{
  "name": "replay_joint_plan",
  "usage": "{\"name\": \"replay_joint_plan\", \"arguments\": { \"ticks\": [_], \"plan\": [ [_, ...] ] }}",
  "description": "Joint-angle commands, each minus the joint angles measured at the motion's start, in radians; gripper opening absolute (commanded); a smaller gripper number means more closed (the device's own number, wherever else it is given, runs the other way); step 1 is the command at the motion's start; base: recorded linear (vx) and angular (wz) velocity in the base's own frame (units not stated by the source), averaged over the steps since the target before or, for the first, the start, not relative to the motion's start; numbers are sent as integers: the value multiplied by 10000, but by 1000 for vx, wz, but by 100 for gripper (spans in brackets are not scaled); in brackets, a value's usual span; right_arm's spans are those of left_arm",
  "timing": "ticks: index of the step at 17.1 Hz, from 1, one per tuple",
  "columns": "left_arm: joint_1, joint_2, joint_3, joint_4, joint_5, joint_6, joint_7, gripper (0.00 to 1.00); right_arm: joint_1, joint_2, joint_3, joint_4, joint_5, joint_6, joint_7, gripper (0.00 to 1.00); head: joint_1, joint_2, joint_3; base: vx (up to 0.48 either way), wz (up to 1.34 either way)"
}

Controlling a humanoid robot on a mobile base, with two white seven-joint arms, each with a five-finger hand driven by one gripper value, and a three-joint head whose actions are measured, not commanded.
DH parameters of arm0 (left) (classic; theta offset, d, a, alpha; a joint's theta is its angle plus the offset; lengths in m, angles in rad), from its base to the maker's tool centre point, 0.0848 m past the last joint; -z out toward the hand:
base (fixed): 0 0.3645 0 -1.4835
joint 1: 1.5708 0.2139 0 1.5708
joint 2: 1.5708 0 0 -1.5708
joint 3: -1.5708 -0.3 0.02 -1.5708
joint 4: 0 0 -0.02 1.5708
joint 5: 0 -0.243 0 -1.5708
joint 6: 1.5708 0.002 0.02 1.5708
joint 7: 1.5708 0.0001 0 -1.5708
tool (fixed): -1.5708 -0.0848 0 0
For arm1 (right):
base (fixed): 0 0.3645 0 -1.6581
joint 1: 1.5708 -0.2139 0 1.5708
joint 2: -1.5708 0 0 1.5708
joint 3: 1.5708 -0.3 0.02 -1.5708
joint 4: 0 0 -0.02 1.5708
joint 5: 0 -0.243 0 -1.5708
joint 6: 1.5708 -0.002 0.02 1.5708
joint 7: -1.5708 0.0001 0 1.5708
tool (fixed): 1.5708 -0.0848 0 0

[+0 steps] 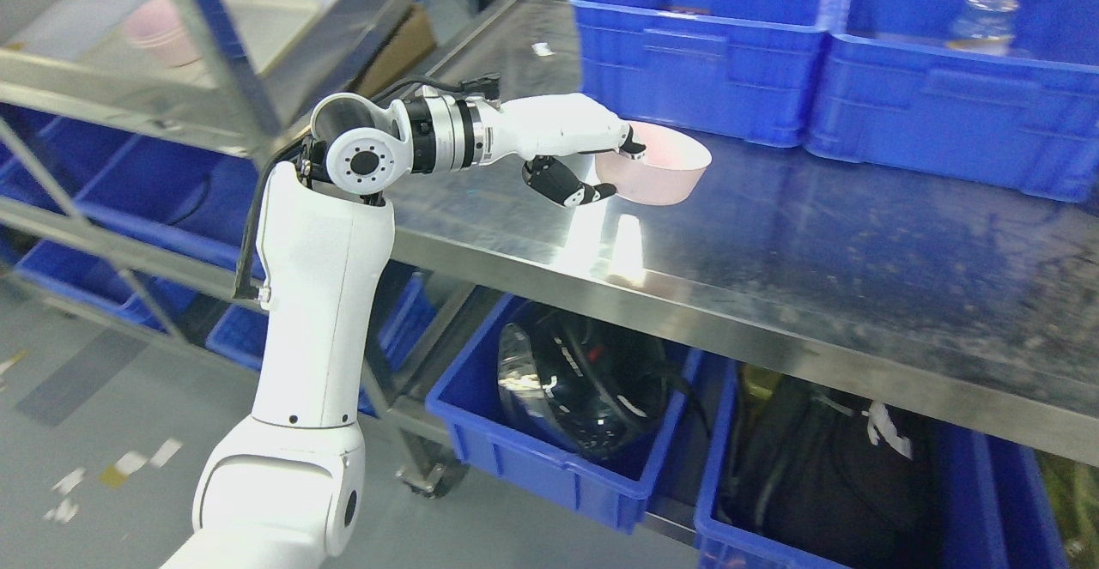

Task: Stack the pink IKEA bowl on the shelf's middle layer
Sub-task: 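Lift the pink bowl off the shelf with the left hand, then hold the pink bowl in the left hand while the robot turns to the other shelf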

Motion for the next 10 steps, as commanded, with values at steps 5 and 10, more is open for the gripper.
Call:
{"name": "replay_joint_plan", "arguments": {
  "ticks": [5, 10],
  "plan": [
    [1474, 113, -60, -1540, 375, -1184, 393, 0, 31, -175, 0, -175, 0, 1, 18, 100, 0, 2, 0, -82, 1301],
    [1474, 113, -213, -1648, 375, -1215, 685, 1, 46, -175, 0, -175, 0, 1, 18, 100, 0, 3, 0, -32, 1511]
  ]
}}
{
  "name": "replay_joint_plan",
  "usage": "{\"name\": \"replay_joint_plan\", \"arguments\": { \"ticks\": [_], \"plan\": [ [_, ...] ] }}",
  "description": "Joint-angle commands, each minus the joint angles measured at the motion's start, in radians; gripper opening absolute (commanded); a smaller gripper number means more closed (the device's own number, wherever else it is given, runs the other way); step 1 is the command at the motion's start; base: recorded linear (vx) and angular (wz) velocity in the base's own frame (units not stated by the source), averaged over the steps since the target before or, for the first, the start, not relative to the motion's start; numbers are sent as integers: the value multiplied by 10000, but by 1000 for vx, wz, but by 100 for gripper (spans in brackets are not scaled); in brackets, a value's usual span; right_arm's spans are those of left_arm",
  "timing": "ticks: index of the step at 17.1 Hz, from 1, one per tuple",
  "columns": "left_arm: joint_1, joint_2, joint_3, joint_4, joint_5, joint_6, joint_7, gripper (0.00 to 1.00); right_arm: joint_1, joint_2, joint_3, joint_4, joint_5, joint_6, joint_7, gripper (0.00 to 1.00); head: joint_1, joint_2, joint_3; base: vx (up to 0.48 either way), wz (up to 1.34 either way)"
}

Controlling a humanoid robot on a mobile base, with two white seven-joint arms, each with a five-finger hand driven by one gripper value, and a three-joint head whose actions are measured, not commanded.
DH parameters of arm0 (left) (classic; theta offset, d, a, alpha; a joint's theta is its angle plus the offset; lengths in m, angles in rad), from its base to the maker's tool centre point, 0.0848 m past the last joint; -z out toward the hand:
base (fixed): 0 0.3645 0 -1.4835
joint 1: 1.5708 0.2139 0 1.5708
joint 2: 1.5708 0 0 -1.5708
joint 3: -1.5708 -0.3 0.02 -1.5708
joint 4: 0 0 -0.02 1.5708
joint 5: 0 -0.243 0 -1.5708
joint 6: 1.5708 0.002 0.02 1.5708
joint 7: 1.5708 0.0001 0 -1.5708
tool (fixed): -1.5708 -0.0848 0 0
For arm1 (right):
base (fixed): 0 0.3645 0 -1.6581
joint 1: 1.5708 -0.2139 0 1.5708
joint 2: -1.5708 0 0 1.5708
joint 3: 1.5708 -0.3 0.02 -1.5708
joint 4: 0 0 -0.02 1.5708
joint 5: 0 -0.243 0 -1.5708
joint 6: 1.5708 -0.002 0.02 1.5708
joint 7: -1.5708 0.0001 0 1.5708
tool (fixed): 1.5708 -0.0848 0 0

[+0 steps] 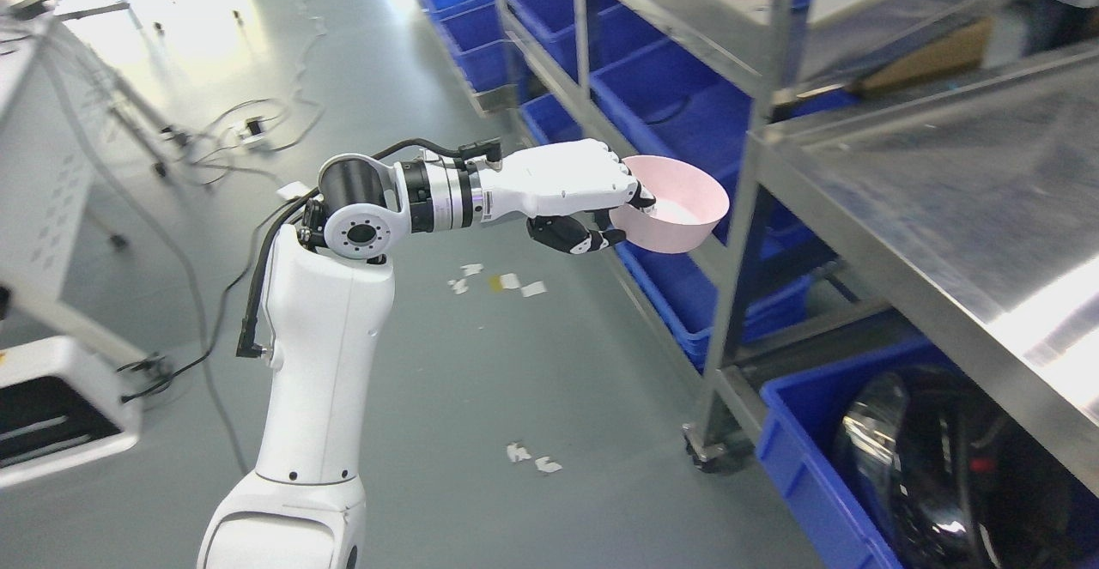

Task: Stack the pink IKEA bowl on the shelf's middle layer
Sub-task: 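Hold the pink bowl in the left hand while the robot turns to the other shelf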

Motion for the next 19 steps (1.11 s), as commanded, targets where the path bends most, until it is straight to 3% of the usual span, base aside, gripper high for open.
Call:
{"name": "replay_joint_plan", "arguments": {
  "ticks": [1, 10, 19],
  "plan": [
    [226, 153, -191, -686, 44, -35, 108, 1, 47, -175, 0, -174, 0, 4, 12, 100, 0, 0, 0, 26, 1156],
    [303, 153, -191, -794, 29, -35, 123, 1, 47, -175, 0, -174, 0, 4, 12, 100, 0, 2, 0, 96, 782],
    [318, 153, -191, -794, 29, -35, 231, 1, 47, -175, 0, -174, 0, 4, 12, 100, 0, 2, 0, 306, 112]
  ]
}}
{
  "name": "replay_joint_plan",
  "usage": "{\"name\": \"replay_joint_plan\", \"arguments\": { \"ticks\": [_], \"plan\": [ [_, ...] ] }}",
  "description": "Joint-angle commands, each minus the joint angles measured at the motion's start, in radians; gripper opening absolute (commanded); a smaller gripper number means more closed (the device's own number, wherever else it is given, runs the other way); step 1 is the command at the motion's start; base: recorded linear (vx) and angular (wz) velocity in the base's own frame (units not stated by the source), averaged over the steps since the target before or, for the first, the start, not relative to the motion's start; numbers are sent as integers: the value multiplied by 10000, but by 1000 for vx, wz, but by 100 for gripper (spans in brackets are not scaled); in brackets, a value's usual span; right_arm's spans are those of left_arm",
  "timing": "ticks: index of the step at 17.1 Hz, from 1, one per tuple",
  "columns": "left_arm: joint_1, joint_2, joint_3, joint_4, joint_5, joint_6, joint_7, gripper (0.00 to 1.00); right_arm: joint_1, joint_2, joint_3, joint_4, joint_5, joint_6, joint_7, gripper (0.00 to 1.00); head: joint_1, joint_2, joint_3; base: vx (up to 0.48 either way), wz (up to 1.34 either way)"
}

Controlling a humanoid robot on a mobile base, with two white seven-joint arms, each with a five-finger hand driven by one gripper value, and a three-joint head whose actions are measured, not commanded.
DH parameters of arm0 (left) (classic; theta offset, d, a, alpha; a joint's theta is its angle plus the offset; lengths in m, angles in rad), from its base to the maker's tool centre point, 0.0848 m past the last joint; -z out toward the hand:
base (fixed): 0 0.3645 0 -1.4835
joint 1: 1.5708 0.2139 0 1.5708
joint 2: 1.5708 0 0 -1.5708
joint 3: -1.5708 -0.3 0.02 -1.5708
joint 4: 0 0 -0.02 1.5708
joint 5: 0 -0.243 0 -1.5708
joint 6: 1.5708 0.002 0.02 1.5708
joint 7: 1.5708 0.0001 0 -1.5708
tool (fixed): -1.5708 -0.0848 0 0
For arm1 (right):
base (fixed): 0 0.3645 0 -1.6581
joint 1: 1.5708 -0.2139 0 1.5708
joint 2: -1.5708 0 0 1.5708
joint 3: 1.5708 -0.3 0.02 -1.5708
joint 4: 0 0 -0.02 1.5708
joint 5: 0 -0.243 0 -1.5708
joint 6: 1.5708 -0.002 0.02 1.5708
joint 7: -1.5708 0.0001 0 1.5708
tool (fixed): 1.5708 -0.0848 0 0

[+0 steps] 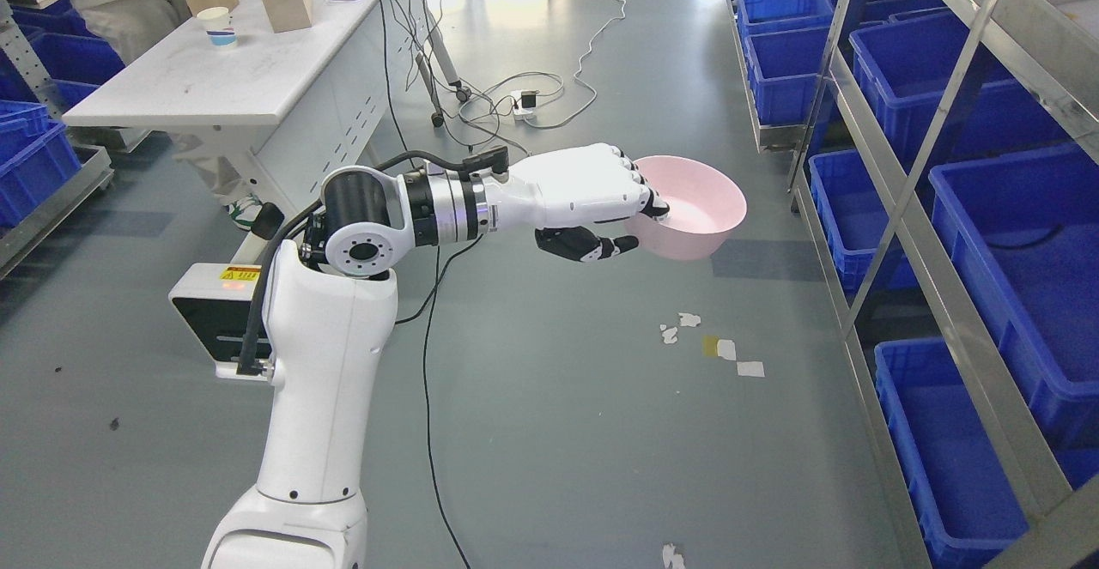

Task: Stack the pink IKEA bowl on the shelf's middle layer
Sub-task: 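Hold the pink bowl in the left hand while the robot turns to the other shelf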

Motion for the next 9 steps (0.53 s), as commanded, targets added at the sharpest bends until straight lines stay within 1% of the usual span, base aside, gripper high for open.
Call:
{"name": "replay_joint_plan", "arguments": {
  "ticks": [1, 9],
  "plan": [
    [21, 171, -28, -116, -3, -2, 20, 1, 46, -175, 0, -175, 0, 5, -4, 100, 0, 0, 0, 397, -83],
    [21, 171, -43, -116, -33, 13, 51, 1, 46, -175, 0, -175, 0, 5, -4, 100, 0, 0, 0, 442, -3]
  ]
}}
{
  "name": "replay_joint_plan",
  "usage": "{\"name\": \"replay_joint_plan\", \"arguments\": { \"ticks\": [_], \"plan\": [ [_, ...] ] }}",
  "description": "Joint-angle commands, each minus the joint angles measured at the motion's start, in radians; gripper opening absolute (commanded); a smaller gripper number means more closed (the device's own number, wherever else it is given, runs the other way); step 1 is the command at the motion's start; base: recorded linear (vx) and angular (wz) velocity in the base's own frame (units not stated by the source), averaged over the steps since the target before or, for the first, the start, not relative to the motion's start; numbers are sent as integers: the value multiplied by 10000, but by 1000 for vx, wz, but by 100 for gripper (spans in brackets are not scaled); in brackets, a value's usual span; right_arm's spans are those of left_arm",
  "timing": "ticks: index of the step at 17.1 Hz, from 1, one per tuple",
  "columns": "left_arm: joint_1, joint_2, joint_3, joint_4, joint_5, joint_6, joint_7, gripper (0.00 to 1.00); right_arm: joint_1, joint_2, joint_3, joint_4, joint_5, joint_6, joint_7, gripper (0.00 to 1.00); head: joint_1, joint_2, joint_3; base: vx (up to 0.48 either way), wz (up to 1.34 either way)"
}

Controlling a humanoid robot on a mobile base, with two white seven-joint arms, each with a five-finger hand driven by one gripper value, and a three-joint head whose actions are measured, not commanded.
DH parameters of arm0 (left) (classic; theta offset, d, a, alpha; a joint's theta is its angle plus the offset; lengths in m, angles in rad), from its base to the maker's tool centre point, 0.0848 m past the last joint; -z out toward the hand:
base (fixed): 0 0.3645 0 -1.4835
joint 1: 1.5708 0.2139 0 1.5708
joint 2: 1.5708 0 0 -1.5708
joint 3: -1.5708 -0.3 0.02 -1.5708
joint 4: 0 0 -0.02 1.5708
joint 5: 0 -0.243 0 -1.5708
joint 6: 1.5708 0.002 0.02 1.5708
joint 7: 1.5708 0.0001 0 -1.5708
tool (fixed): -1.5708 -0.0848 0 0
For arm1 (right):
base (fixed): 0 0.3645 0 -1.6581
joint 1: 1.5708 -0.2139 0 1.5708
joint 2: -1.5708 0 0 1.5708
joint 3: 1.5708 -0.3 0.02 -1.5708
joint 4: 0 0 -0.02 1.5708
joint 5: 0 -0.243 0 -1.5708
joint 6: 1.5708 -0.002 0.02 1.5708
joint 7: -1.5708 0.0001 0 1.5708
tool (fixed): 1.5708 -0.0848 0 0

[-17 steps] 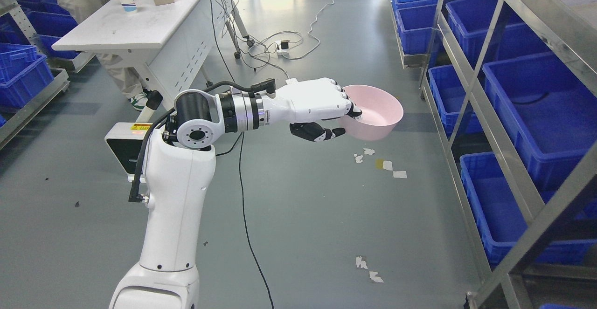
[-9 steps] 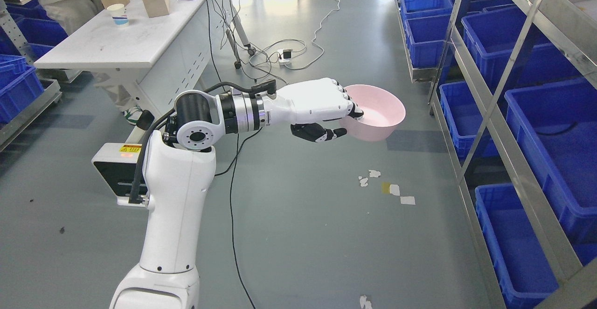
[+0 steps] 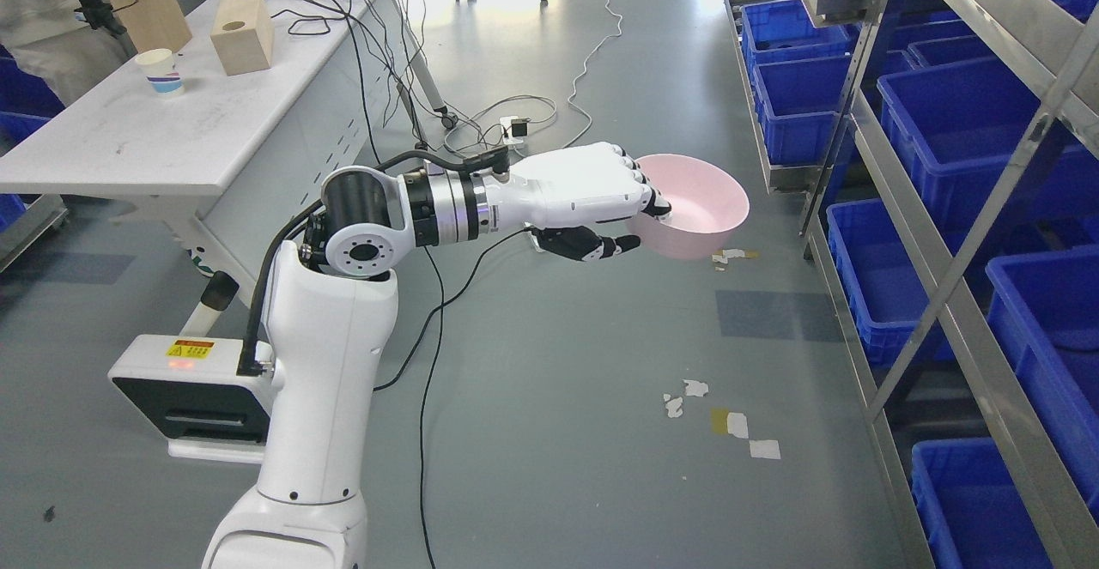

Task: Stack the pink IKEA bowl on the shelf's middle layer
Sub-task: 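Hold the pink bowl in the left hand while the robot turns to the other shelf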

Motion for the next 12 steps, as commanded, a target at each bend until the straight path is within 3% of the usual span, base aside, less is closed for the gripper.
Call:
{"name": "replay_joint_plan", "arguments": {
  "ticks": [1, 12],
  "plan": [
    [3, 174, -19, -43, -19, 15, 22, 1, 47, -175, 0, -175, 0, 5, -4, 100, 0, 0, 0, 445, 0],
    [3, 174, -111, -43, -3, 15, 360, 1, 32, -175, 0, -175, 0, 5, -4, 100, 0, 0, 0, 379, 1]
  ]
}}
